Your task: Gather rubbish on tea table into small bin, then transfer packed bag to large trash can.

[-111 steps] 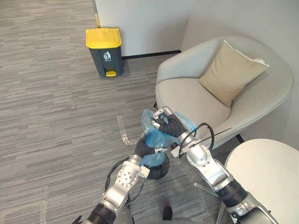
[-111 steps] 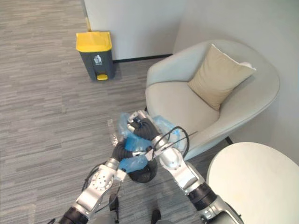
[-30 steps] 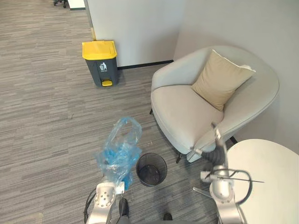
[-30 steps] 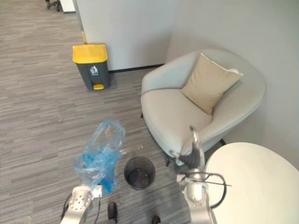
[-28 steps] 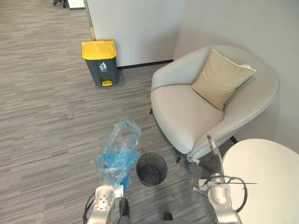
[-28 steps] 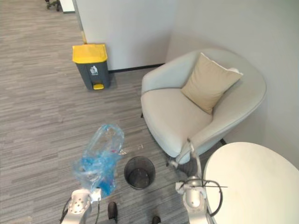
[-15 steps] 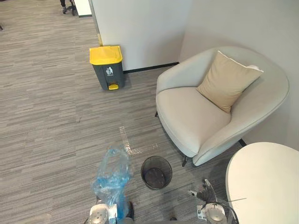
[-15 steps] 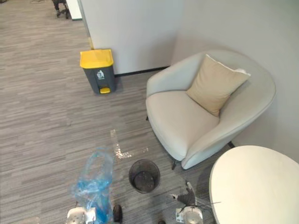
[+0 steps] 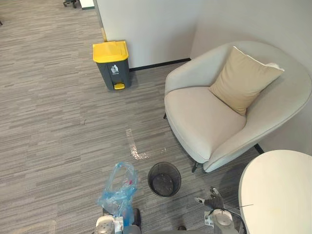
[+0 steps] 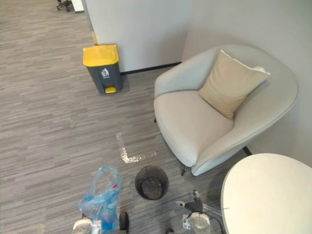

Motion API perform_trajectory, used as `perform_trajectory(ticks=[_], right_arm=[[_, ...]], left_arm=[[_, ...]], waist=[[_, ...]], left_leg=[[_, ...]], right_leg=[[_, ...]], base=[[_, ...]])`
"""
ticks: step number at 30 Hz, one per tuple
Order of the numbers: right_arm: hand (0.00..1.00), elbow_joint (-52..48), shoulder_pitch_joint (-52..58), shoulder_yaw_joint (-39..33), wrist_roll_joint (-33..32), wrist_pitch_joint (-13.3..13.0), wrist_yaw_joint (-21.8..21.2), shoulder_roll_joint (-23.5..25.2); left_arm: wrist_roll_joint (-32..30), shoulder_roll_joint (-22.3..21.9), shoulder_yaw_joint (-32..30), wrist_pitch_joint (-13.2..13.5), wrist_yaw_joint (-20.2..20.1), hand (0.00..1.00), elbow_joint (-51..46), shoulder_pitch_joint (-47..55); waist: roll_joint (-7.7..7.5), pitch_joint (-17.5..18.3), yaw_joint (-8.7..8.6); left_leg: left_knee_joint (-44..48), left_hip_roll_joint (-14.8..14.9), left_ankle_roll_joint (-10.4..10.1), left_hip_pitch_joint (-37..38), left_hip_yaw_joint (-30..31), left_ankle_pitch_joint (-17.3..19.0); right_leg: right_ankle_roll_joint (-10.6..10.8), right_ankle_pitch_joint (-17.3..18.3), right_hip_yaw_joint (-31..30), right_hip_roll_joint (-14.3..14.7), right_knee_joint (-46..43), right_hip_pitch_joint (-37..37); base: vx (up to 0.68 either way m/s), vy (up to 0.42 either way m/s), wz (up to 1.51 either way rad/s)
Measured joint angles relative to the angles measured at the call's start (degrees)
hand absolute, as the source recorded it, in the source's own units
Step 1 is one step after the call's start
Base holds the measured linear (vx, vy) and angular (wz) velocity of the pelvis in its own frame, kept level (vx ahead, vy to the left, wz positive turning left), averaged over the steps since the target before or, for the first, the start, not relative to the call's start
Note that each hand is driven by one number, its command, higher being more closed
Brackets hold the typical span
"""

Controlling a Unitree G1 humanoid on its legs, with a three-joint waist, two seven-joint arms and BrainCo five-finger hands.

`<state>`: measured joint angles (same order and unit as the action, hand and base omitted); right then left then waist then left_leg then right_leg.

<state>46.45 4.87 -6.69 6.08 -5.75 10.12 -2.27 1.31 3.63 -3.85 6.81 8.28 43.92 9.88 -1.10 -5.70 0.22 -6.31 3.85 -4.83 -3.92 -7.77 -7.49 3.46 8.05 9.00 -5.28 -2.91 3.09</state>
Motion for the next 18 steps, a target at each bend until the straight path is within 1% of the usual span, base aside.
perform_trajectory(ticks=[2,5,6,8,9,10,11,12,13,14,15,16,17,18], right_arm=[[0.0,-0.4,-0.5,0.1,0.0,0.0,0.1,-0.1],[0.0,-0.8,-1.2,0.1,0.0,0.0,1.1,0.0],[0.0,-1.3,-1.6,0.2,0.0,0.2,1.4,0.0],[0.0,-5.1,-1.7,0.2,-0.3,0.5,1.8,-0.1],[0.0,-7.3,-1.7,0.2,-0.5,0.5,2.1,-0.1],[0.0,-8.0,-2.4,0.2,-0.4,0.2,2.2,0.0],[0.0,-9.1,-2.7,0.1,-0.4,0.1,2.2,-0.3],[0.0,-9.6,-2.3,0.1,-0.4,0.1,2.2,-0.4],[0.0,-9.6,-1.8,-0.1,-0.4,0.1,2.3,-0.4],[0.0,-9.5,-1.7,-0.3,-0.3,0.5,2.5,-1.0],[0.0,-9.0,-1.1,-1.0,-0.2,1.1,2.3,-0.9],[0.0,-8.7,-0.9,-1.1,0.2,1.5,2.2,-0.8],[0.0,-8.4,-0.9,-1.0,0.2,1.6,2.2,-0.5],[0.0,-8.0,-0.8,-1.1,0.2,1.5,2.2,-0.4]], left_arm=[[0.0,0.0,0.0,0.0,0.0,1.0,-0.1,-0.7],[0.1,-0.3,0.0,0.0,0.0,1.0,-2.0,-1.6],[0.5,-0.3,0.0,0.0,0.1,1.0,-3.6,-2.0],[1.2,-0.4,0.9,0.1,0.2,1.0,-6.6,-2.0],[1.2,-0.6,1.3,0.2,0.2,1.0,-8.2,-1.9],[1.2,-0.9,1.0,0.2,0.2,1.0,-9.3,-2.3],[1.2,-1.6,0.9,0.1,0.2,1.0,-9.4,-2.2],[1.2,-1.9,0.9,0.1,0.2,1.0,-9.3,-1.9],[1.2,-2.3,0.9,0.1,0.2,1.0,-8.8,-1.9],[1.2,-2.6,0.9,0.1,0.2,1.0,-8.2,-2.2],[1.2,-2.7,1.1,0.1,0.2,1.0,-8.1,-3.4],[1.2,-2.6,1.8,0.1,0.3,1.0,-8.1,-4.9],[1.3,-1.9,2.2,0.2,0.4,1.0,-7.7,-5.8],[1.2,-0.8,2.7,0.2,0.4,1.0,-6.8,-7.2]], waist=[[0.22,-1.6,0.09],[0.27,-2.6,0.37],[-0.08,-3.3,0.59],[0.24,-3.7,0.78],[-0.02,-3.6,0.68],[-0.11,-3.9,1.07],[0.56,-3.8,1.39],[0.58,-3.8,1.3],[1.86,-3.0,0.91],[3.25,-2.3,0.01],[2.67,-2.2,-0.73],[2.86,-2.0,-1.05],[2.79,-1.8,-1.46],[2.18,-2.1,-2.27]], left_leg=[[0.3,0.1,-0.1,-0.8,0.8,-0.5],[1.9,0.1,-0.1,-4.0,2.1,-1.1],[4.8,0.0,-0.1,-6.1,2.1,-1.1],[9.7,0.1,-0.2,-9.4,2.7,-1.4],[8.7,-0.1,-1.5,-8.8,3.8,-1.9],[18.3,1.0,0.7,-11.0,2.4,5.2],[34.9,3.0,2.3,-13.7,1.1,13.7],[41.6,4.3,0.5,-13.6,0.7,15.9],[46.0,6.1,-1.2,-12.6,0.7,16.8],[44.5,6.1,-2.4,-12.5,1.0,17.2],[41.8,4.5,-2.2,-11.7,0.7,17.0],[36.6,3.7,-2.2,-10.4,1.9,16.9],[31.4,2.8,-2.4,-9.1,3.9,16.8],[27.0,1.2,-2.9,-7.8,5.9,17.9]], right_leg=[[-0.1,0.3,1.2,0.1,-0.7,-0.4],[-0.4,1.0,3.2,-0.2,-3.4,-2.9],[-0.5,1.1,3.7,-0.5,-5.2,-4.0],[-0.9,1.1,4.7,-0.6,-7.7,-5.5],[-1.9,0.8,5.3,-1.8,-7.5,-5.7],[-2.2,1.1,5.5,-2.3,-7.9,-5.9],[-2.2,1.1,5.1,-2.4,-9.0,-6.2],[-2.2,1.0,4.7,-2.4,-9.7,-6.4],[-2.1,1.0,4.6,-2.3,-10.9,-6.8],[-1.8,0.9,4.8,-2.0,-12.1,-7.5],[-1.5,0.6,5.0,-2.7,-13.6,-8.8],[-1.1,1.0,4.6,-2.5,-14.4,-11.9],[-0.9,-0.4,3.9,-0.9,-10.5,-12.1],[-2.1,-3.8,4.8,-1.0,-7.2,-11.9]], base=[[-0.03,-0.015,0.26],[-0.03,-0.009,0.36],[-0.06,-0.006,0.37],[-0.11,-0.005,0.34],[-0.14,0.036,0.09],[-0.15,0.055,-0.24],[-0.11,0.061,-0.48],[-0.08,0.097,-0.5],[-0.04,0.16,-0.15],[-0.05,0.159,0.2],[-0.1,0.138,0.39],[-0.17,0.065,0.42],[-0.37,-0.009,0.56],[-0.34,-0.015,0.41]])
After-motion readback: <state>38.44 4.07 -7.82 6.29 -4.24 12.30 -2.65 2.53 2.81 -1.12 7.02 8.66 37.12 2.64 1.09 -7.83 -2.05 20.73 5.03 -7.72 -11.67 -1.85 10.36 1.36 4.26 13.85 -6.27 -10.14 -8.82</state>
